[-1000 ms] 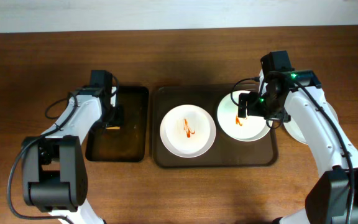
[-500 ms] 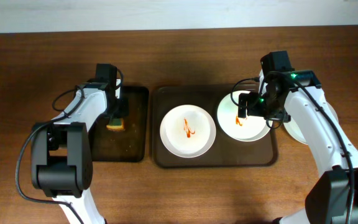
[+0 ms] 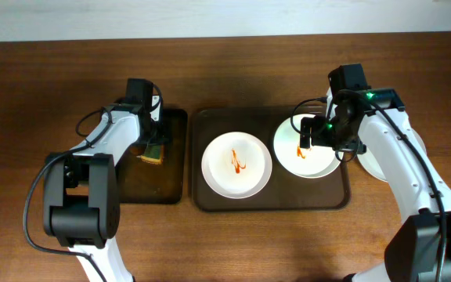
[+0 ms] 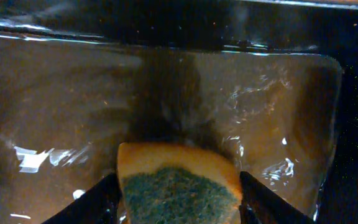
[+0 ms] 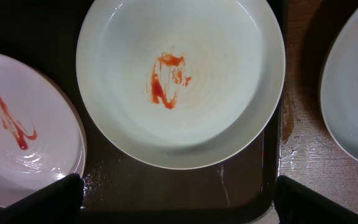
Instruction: Clean dirty plates on tray and stack at the side
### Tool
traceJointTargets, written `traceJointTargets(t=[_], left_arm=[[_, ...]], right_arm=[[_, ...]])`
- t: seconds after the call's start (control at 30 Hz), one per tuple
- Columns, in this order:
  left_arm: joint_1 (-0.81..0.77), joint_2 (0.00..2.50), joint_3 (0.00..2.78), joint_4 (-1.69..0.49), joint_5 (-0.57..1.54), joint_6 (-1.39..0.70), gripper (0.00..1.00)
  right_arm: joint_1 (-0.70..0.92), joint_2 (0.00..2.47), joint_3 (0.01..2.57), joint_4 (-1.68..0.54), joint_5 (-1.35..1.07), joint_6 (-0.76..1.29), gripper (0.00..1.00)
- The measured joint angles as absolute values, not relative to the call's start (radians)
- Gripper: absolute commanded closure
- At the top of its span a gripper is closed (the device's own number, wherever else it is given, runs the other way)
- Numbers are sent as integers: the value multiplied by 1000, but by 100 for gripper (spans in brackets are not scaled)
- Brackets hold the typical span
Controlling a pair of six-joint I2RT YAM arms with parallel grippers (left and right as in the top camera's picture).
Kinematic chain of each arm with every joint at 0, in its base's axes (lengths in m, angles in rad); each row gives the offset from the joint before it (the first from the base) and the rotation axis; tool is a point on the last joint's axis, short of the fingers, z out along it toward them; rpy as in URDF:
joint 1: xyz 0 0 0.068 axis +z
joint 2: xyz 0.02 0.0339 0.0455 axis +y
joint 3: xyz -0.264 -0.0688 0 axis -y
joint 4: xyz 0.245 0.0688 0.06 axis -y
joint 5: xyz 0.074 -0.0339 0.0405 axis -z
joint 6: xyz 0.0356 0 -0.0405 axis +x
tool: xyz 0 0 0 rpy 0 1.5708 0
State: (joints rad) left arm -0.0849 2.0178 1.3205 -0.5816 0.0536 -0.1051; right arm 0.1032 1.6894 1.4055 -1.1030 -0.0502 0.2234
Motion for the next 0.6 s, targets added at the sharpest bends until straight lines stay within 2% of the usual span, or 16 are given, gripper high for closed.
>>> traceJointTargets(t=[0.03,0.07,0.1,0.17,0.23,0.3,0.37,0.47,0.53,0.6], left_arm=[[-85,2018,1322,-582,53,-105,38],[-85,2018,1326,-586,44,-105,47],[-85,2018,1337,-627,30,-105,52],[-86,2016,1346,-689,25,-105,50],[-87,2012,1347,-722,18,-105,51],[-87,2012,1347,-727,18,-105,50],[-87,2012,1347,-735,18,-105,50],[-87,2012,1347,-734,18,-105,49],[-87,2012,1347,-735,18,-105,48],[-87,2012,1347,-734,18,-105,48]], right_arm=[[103,1689,1405,-1103,-50,223,2],[103,1689,1405,-1101,-50,224,2],[103,1689,1406,-1089,-50,224,2],[103,1689,1404,-1009,-97,225,2],[101,1689,1404,-960,-248,225,1],[101,1689,1404,-953,-357,226,33],[122,1689,1404,-989,-415,258,52],[312,1689,1388,-1026,-261,363,52],[447,1691,1322,-984,-112,425,53],[511,1692,1261,-909,9,469,56]])
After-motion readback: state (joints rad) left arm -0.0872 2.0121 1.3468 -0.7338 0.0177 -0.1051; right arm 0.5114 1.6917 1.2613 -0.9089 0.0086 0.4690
